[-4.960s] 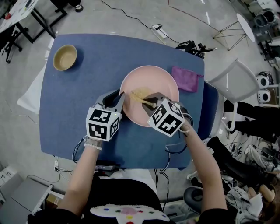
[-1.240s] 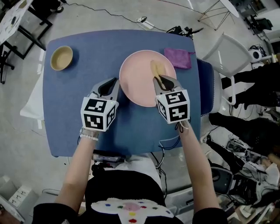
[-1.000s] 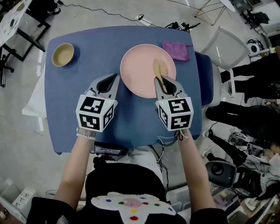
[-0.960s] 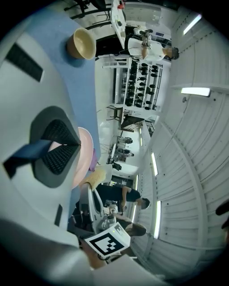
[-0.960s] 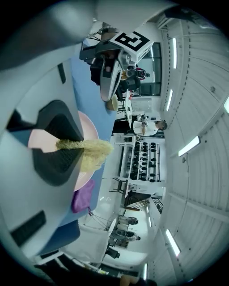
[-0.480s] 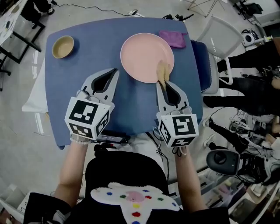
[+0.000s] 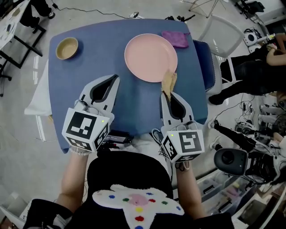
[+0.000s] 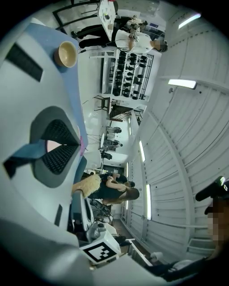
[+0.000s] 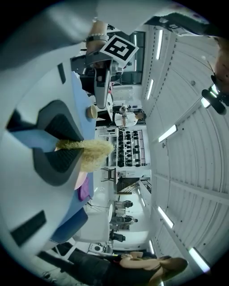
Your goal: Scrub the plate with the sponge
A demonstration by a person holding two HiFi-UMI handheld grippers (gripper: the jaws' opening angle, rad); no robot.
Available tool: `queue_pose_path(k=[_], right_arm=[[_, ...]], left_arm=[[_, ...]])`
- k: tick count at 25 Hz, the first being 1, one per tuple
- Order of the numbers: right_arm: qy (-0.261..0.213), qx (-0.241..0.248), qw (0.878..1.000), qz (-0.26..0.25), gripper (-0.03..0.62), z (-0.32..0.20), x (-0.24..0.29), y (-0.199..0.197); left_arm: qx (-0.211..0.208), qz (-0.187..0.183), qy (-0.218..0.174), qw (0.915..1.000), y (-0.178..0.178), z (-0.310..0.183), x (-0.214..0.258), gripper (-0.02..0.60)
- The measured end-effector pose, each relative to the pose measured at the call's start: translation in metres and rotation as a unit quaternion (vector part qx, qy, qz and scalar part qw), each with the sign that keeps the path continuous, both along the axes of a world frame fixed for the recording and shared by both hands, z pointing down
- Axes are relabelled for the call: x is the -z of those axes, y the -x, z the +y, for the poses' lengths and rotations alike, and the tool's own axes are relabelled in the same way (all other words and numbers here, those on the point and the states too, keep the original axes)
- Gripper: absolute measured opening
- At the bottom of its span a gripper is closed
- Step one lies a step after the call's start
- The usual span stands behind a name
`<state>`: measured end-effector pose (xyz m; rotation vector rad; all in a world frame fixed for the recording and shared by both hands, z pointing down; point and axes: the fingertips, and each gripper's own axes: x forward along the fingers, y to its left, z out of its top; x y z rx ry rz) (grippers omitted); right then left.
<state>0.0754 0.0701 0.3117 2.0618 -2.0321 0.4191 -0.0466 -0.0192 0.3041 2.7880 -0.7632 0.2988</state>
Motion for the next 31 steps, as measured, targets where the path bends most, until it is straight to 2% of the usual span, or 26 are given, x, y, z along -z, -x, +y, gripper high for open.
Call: queue_pose_path(k=[16, 22, 31], right_arm=[[0.003, 0.001, 1.0, 0.001, 0.037, 0.005, -0.005, 0.005], [0.008, 0.003, 1.0, 0.011, 0.037, 0.005, -0.01, 0.004], [0.014, 0.0, 1.0, 0.014, 0.037, 0.004, -0.014, 0.002]], left_arm=[[-0.017, 0.003, -0.007, 0.9998, -0.008, 0.003, 0.001, 0.011], [-0.012, 0.017, 0.014, 0.9997, -0.005, 0.003, 0.0, 0.011], [-0.016, 0.003, 0.009, 0.9998, -0.005, 0.001, -0.006, 0.011]])
